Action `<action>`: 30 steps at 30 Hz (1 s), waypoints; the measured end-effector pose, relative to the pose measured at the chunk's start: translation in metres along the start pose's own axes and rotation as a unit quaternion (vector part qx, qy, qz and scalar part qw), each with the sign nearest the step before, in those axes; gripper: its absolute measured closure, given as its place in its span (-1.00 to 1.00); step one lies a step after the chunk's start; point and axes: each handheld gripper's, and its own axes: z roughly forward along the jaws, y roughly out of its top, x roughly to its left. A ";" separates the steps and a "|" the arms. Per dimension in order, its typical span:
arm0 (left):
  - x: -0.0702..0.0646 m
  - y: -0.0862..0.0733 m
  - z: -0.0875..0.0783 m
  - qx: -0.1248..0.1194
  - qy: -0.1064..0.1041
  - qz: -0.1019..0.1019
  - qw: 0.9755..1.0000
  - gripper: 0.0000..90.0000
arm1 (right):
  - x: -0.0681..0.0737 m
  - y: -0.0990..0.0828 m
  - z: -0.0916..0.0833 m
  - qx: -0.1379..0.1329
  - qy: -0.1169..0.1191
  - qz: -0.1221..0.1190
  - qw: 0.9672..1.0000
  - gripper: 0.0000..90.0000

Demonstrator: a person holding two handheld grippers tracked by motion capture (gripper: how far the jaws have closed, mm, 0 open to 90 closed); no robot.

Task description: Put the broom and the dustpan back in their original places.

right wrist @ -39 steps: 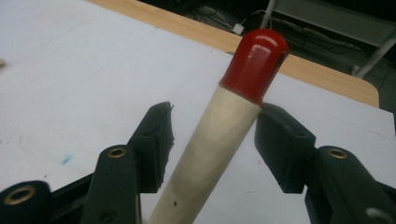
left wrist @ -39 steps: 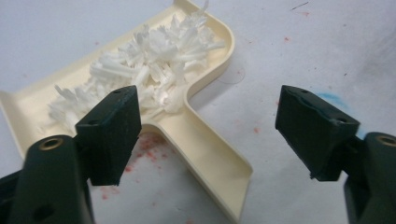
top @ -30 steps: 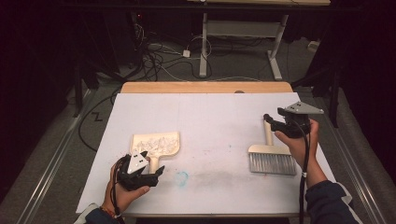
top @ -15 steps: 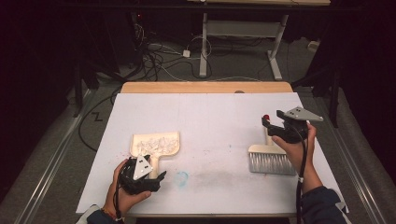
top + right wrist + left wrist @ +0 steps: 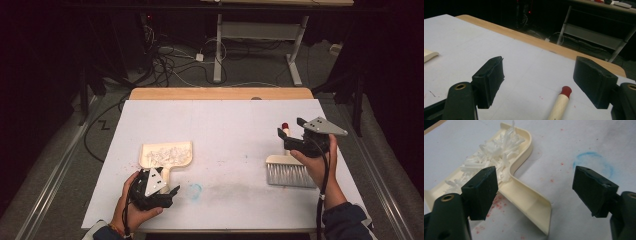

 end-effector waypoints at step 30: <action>-0.005 0.001 0.001 -0.003 -0.017 0.011 1.000 -0.58 | 0.020 0.008 -0.028 -0.005 0.016 -0.042 0.999 -0.52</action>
